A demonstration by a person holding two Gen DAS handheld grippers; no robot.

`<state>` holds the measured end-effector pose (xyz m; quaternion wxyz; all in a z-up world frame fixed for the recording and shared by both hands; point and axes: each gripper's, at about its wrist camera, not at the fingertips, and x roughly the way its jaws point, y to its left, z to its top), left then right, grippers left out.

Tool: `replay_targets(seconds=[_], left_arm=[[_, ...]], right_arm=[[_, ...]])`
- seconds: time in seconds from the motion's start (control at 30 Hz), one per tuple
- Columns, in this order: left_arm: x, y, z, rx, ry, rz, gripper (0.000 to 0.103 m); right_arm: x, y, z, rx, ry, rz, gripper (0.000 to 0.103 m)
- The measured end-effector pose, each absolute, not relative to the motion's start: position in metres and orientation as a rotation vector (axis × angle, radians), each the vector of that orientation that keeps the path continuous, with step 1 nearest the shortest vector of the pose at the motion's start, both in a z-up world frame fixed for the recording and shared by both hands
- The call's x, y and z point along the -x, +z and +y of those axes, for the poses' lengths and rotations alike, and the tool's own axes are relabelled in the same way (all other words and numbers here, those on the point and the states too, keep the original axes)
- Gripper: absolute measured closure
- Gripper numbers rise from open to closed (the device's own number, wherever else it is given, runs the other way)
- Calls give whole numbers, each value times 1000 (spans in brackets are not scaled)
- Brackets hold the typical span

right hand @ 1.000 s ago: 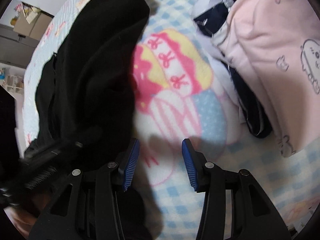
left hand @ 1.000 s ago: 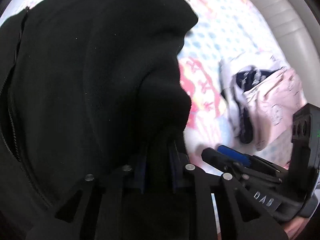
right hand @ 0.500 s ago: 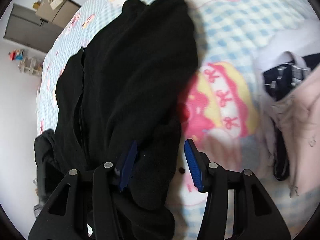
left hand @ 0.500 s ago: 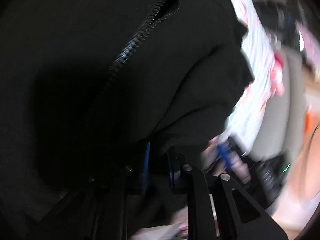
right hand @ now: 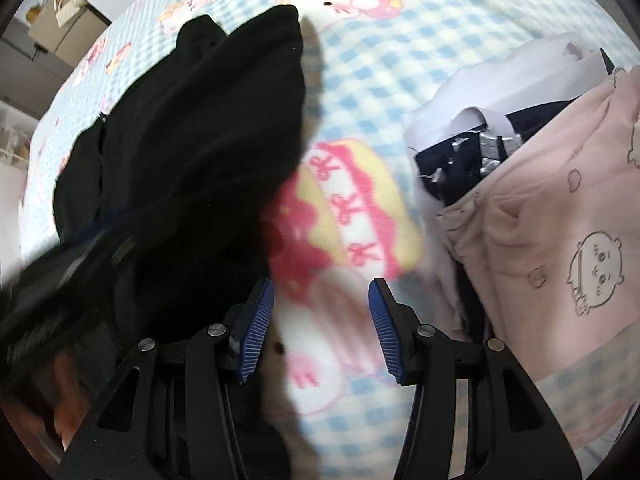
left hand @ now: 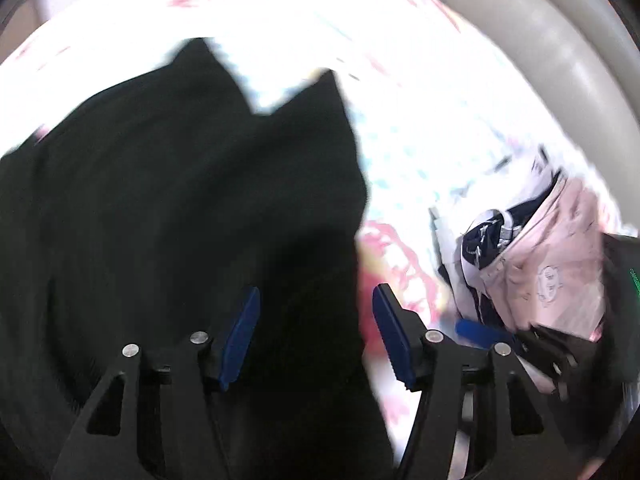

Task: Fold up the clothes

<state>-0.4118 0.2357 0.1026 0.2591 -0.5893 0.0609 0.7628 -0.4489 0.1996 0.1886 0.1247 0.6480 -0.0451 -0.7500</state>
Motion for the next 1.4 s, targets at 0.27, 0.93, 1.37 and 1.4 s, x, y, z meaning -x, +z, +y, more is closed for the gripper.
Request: replay_targets(seconds=[0.27, 0.93, 1.37, 1.4], left_arm=[[446, 66, 253, 1737, 2034, 227, 84], [366, 118, -112, 1818, 2446, -937, 34], [436, 161, -104, 1650, 2616, -662, 33], [432, 171, -114, 1628, 2712, -687, 33]], right_arm=[[443, 183, 213, -1952, -2175, -140, 52], [473, 188, 89, -1710, -2089, 108, 52], [505, 137, 64, -1759, -2001, 200, 85], [506, 143, 70, -1764, -2066, 221, 85]])
